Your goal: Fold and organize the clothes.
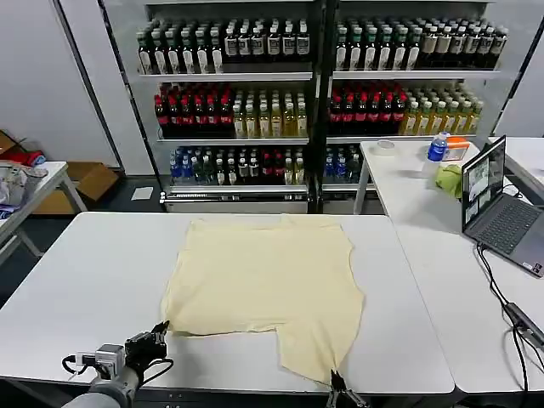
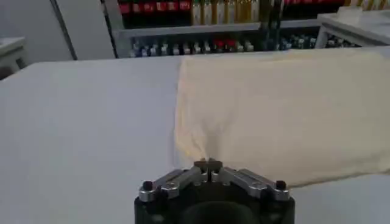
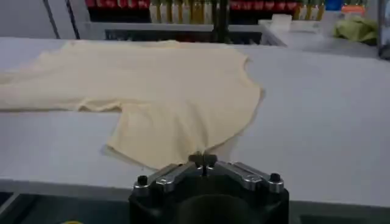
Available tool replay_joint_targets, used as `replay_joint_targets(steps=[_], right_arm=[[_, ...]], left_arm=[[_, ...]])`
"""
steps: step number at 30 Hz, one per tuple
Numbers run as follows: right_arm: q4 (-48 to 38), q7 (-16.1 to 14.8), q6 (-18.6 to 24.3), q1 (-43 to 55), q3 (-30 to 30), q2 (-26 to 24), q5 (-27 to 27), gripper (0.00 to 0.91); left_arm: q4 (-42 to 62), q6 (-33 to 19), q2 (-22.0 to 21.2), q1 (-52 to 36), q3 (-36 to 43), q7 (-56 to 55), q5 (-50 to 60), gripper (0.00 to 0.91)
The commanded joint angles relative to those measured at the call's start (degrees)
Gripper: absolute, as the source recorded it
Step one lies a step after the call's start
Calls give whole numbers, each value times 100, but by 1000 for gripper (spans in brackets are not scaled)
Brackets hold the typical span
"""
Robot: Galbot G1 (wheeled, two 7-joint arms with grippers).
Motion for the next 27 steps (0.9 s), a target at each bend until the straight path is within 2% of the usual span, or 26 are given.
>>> replay_joint_targets(steps=[1, 7, 14, 27], right_arm=[[713, -19, 77, -312, 92, -150, -8, 0], [1132, -41, 104, -512, 347, -289, 152, 0], [1242, -96, 115, -360, 788, -428, 535, 0], [502, -110, 257, 843, 854, -775, 995, 0]], left_arm=[[-880, -41, -22, 498, -256, -14, 22, 10], [-1146, -67, 3, 743, -486, -9, 15, 10], [-1185, -79, 124, 783, -697, 3, -72, 10], [-603, -116, 368, 177, -336, 35, -86, 10]])
